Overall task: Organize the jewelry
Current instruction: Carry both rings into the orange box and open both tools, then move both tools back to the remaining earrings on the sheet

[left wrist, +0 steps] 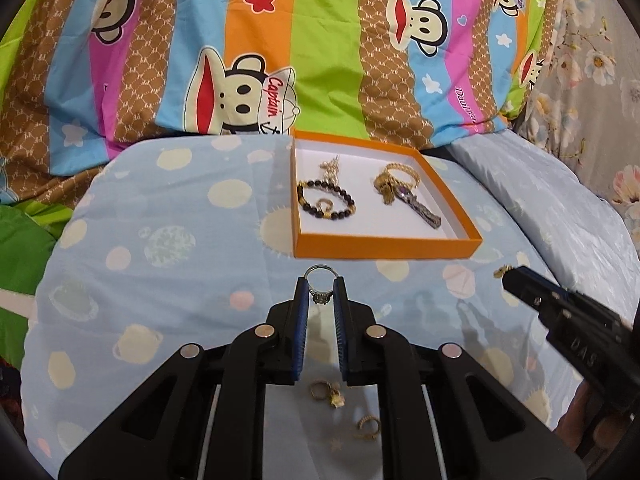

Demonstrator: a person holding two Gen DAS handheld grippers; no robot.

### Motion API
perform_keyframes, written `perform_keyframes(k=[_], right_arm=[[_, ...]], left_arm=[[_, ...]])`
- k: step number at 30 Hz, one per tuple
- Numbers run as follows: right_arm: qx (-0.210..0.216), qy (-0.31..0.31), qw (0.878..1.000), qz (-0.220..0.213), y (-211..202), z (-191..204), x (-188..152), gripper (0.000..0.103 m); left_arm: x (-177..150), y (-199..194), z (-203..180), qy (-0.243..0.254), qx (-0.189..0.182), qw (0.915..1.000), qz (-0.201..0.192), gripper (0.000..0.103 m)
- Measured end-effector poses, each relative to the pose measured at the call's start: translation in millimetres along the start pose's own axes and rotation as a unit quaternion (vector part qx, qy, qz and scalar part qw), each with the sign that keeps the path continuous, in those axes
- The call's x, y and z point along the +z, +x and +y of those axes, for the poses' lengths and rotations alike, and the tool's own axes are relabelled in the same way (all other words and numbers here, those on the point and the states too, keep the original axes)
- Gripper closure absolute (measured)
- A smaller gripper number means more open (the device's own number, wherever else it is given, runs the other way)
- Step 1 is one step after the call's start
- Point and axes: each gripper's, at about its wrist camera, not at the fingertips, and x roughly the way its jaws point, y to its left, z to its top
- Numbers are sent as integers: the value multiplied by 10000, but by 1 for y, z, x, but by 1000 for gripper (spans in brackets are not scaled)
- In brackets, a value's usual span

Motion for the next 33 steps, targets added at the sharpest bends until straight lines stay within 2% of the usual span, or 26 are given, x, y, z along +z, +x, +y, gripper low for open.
perform_keyframes(k=[6, 11, 19, 25, 26, 29, 33], right_arm=[[78, 69, 9999, -56, 28, -4, 35, 91], [110, 100, 9999, 24, 59, -7, 53, 91], [111, 57, 9996, 236, 97, -8, 56, 91], [105, 65, 9995, 279, 108, -10, 52, 89], [78, 77, 9996, 273, 109, -10, 52, 85], [34, 158, 9997, 207, 107, -14, 53, 72], [-23, 186, 9998, 32, 92, -16, 55, 70]], left_arm=[[31, 12, -5, 119, -16, 9997, -196, 91], [53, 39, -16, 205, -77, 9994, -272, 91], [63, 79, -24, 174, -178, 9996, -143, 91], [60, 97, -22, 167, -152, 9997, -36, 91], [59, 97, -22, 161, -131, 9998, -55, 89], [59, 94, -18, 110, -67, 9998, -147, 66], [63, 81, -13, 51, -98, 9994, -313, 64]])
